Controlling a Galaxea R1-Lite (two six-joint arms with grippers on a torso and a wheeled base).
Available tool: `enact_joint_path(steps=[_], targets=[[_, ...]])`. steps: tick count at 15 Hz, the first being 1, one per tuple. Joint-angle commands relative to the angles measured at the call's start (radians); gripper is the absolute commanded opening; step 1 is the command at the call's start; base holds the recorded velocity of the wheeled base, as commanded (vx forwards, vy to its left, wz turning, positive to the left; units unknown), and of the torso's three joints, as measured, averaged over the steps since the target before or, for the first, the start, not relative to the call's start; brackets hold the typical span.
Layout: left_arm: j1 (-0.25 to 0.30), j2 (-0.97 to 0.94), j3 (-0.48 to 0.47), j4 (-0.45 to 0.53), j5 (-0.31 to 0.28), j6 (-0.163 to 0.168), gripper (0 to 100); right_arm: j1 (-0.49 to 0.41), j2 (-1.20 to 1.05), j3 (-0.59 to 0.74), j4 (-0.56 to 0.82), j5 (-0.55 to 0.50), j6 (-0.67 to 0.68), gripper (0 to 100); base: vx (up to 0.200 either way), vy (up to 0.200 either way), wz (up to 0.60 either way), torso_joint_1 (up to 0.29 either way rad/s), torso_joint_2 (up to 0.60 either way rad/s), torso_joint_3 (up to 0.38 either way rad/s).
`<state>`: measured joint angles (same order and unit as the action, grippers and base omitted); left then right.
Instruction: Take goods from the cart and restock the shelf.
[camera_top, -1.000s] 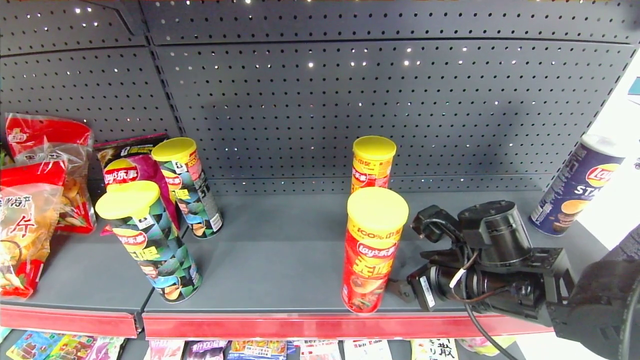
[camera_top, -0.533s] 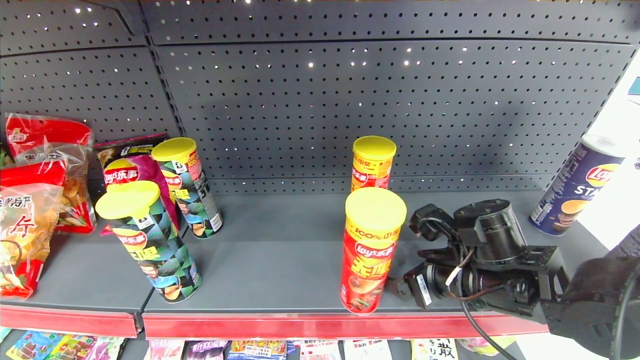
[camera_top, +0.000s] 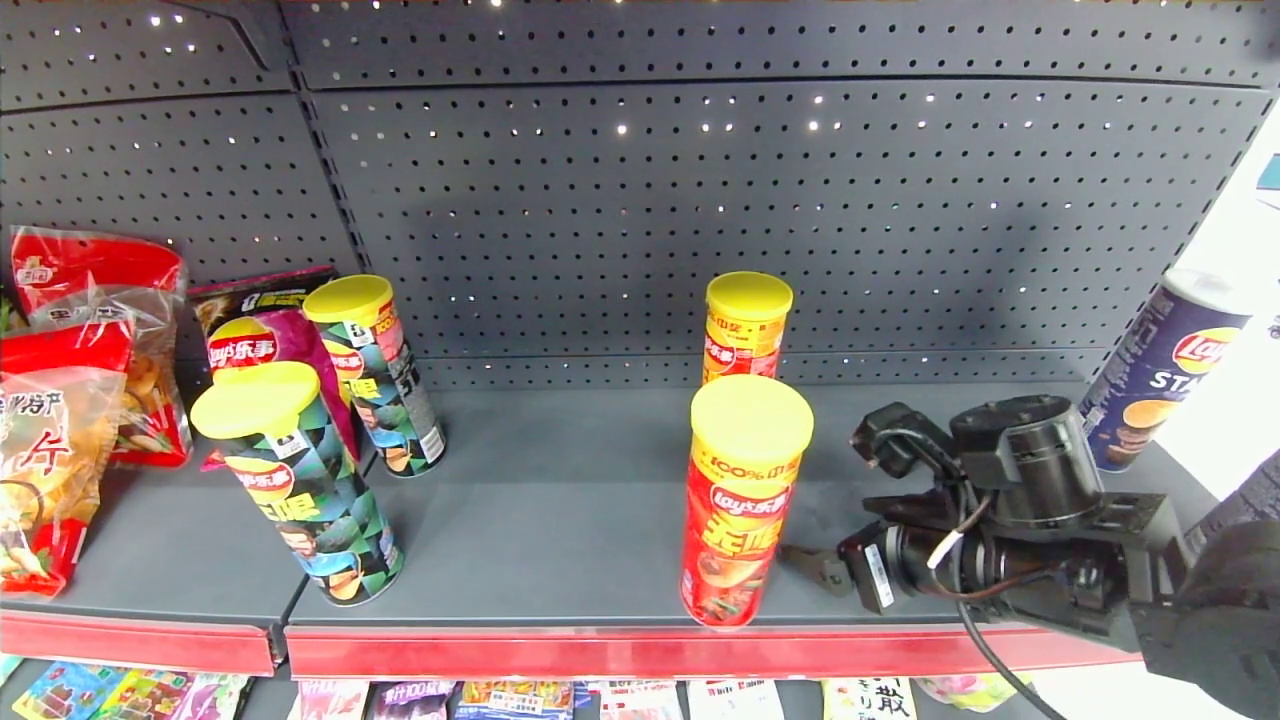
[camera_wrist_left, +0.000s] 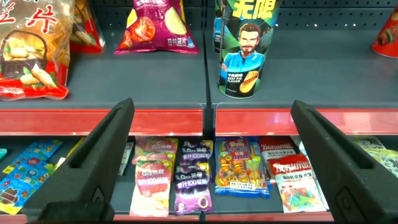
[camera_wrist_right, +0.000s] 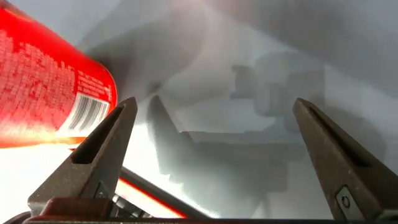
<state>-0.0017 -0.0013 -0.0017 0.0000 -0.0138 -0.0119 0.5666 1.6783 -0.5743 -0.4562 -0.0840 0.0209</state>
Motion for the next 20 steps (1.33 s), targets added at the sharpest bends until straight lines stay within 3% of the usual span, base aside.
enact_joint_path(steps=[1,7,10,15,18,20], targets=[[0.000,0.001,0.000,0.000,0.000,0.000,100,-0.011,-0.173,0.067,0.001,-0.002,-0.001,100,0.000,0.000,0.00,0.000,0.00,0.000],[0.000,0.001,0.000,0.000,0.000,0.000,100,-0.045,-0.649,0.272,0.014,-0.013,-0.006,100,0.000,0.000,0.00,0.000,0.00,0.000],[0.000,0.001,0.000,0.000,0.000,0.000,100,-0.050,-0.830,0.300,0.047,-0.008,-0.012,100,0.000,0.000,0.00,0.000,0.00,0.000],[0.000,0.001,0.000,0.000,0.000,0.000,100,-0.148,-1.039,0.317,0.194,0.021,-0.013,100,0.000,0.000,0.00,0.000,0.00,0.000],[0.000,0.001,0.000,0.000,0.000,0.000,100,-0.178,-1.283,0.309,0.445,0.050,-0.018,100,0.000,0.000,0.00,0.000,0.00,0.000],[0.000,0.001,0.000,0.000,0.000,0.000,100,-0.180,-1.327,0.309,0.513,0.047,-0.056,100,0.000,0.000,0.00,0.000,0.00,0.000]])
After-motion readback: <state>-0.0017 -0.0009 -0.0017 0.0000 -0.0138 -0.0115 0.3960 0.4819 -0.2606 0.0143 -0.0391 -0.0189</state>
